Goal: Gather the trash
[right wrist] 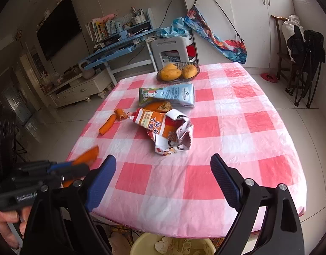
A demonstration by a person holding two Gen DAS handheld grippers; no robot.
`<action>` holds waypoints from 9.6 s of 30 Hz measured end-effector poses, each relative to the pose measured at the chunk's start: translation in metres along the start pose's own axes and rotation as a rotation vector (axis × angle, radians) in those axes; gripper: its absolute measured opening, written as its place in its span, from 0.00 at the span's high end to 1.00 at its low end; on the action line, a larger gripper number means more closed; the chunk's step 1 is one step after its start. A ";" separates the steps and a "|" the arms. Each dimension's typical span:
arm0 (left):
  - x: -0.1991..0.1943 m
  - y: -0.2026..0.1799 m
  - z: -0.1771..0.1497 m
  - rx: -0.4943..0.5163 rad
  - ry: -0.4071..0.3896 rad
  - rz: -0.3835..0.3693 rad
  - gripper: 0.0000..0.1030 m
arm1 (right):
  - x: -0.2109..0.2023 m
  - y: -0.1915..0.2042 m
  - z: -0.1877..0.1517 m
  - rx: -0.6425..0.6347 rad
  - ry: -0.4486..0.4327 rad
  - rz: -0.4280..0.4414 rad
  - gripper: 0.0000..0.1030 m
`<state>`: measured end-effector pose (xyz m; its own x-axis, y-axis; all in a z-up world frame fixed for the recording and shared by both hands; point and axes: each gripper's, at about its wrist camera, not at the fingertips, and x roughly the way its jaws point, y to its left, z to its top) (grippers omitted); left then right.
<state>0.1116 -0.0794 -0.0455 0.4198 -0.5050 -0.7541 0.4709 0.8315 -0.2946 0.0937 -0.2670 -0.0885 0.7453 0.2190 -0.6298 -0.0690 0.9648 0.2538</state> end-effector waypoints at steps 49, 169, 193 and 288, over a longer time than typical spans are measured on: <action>0.094 0.124 0.093 -0.178 0.001 0.374 0.43 | 0.112 -0.039 0.053 -0.029 0.230 0.038 0.49; -0.023 -0.057 -0.089 0.063 -0.083 0.261 0.21 | -0.044 -0.030 -0.096 0.063 0.122 0.043 0.38; -0.052 0.007 -0.069 -0.237 -0.186 0.313 0.10 | 0.133 -0.058 0.063 -0.051 0.246 -0.215 0.14; 0.063 0.063 0.073 -0.287 -0.086 0.291 0.07 | 0.100 -0.045 0.087 -0.313 0.056 -0.234 0.07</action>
<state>0.2240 -0.0763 -0.0693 0.5723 -0.2470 -0.7820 0.0929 0.9669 -0.2375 0.2290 -0.3015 -0.0991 0.7280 -0.0125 -0.6854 -0.1069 0.9855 -0.1316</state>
